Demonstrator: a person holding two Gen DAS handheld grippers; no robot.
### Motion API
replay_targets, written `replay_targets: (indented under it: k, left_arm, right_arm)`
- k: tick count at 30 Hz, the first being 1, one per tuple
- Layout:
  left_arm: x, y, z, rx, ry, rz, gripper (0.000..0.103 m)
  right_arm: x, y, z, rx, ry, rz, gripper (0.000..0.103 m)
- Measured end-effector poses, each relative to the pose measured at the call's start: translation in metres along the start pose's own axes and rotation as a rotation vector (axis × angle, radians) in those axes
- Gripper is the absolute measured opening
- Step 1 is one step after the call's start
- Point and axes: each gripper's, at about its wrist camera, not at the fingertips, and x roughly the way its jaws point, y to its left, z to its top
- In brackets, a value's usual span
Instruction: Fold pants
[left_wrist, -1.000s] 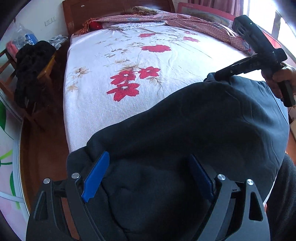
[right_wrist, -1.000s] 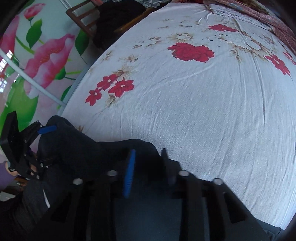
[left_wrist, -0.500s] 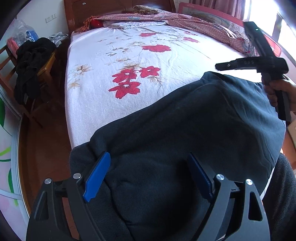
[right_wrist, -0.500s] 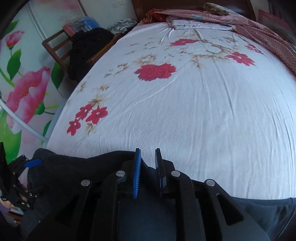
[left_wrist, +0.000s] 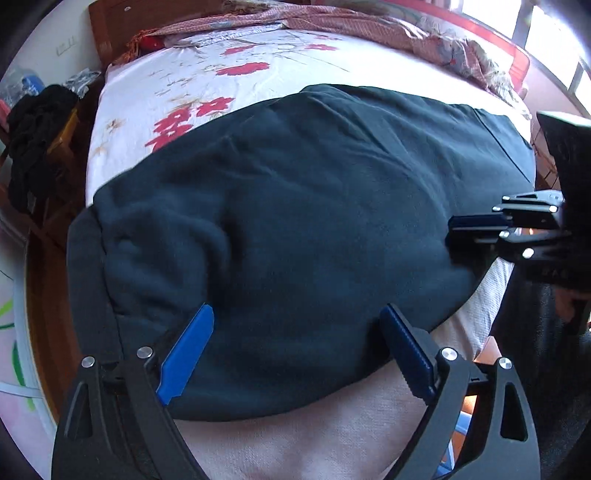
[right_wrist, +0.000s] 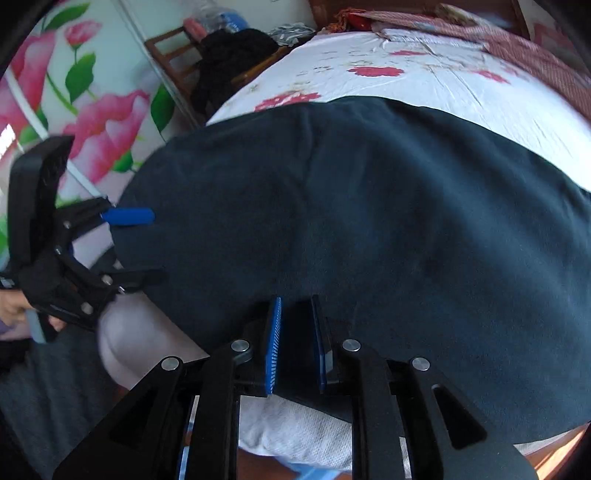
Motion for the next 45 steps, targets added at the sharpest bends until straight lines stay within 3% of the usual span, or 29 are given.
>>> replay_targets:
  k: [2, 4, 6, 9, 11, 15, 18, 20, 22, 25, 29, 33, 39, 41, 43, 45]
  left_arm:
    - [-0.003, 0.004, 0.001, -0.024, -0.001, -0.009, 0.091]
    - [-0.002, 0.002, 0.003, -0.024, 0.004, 0.003, 0.091]
    - [-0.003, 0.001, 0.004, -0.022, 0.005, 0.01, 0.091]
    - [-0.008, 0.0, 0.007, -0.059, 0.01, 0.039, 0.091]
    - [-0.012, 0.001, 0.005, -0.106, -0.003, 0.046, 0.097]
    - [-0.002, -0.002, 0.001, -0.11, 0.002, 0.072, 0.1]
    - [0.002, -0.004, 0.005, -0.118, 0.011, 0.095, 0.101]
    - [0.004, -0.006, 0.006, -0.121, 0.016, 0.109, 0.101]
    - [0.004, -0.007, 0.006, -0.118, 0.02, 0.118, 0.101]
    - [0.003, -0.007, 0.006, -0.118, 0.026, 0.12, 0.101]
    - [0.005, -0.009, 0.007, -0.116, 0.036, 0.136, 0.101]
    - [0.007, -0.011, 0.009, -0.114, 0.042, 0.149, 0.101]
    - [0.007, -0.011, 0.008, -0.115, 0.043, 0.15, 0.101]
    - [0.007, -0.011, 0.008, -0.116, 0.041, 0.15, 0.101]
    - [0.007, -0.012, 0.008, -0.115, 0.039, 0.149, 0.101]
    - [0.007, -0.012, 0.008, -0.116, 0.037, 0.147, 0.101]
  right_arm:
    - [0.0, 0.008, 0.003, -0.051, 0.0, -0.048, 0.016]
    - [-0.004, -0.002, 0.009, -0.01, 0.026, -0.008, 0.016]
    - [-0.024, -0.039, 0.013, 0.185, -0.025, 0.063, 0.027]
    - [-0.078, -0.132, -0.009, 0.589, -0.234, 0.146, 0.06]
    - [-0.114, -0.199, -0.046, 0.832, -0.374, 0.157, 0.061]
    - [-0.169, -0.308, -0.127, 1.153, -0.521, -0.077, 0.061]
    - [-0.184, -0.371, -0.176, 1.359, -0.57, -0.165, 0.061]
    - [-0.187, -0.403, -0.191, 1.414, -0.536, -0.261, 0.061]
    - [-0.185, -0.429, -0.199, 1.472, -0.558, -0.281, 0.061]
    - [-0.184, -0.46, -0.222, 1.615, -0.663, -0.242, 0.061]
    - [-0.187, -0.48, -0.242, 1.668, -0.711, -0.213, 0.061]
    - [-0.182, -0.488, -0.237, 1.65, -0.675, -0.192, 0.061]
    - [-0.18, -0.488, -0.239, 1.655, -0.665, -0.184, 0.053]
    - [-0.18, -0.488, -0.242, 1.661, -0.649, -0.179, 0.047]
    - [-0.182, -0.489, -0.241, 1.639, -0.621, -0.181, 0.028]
    - [-0.188, -0.486, -0.233, 1.587, -0.583, -0.215, 0.021]
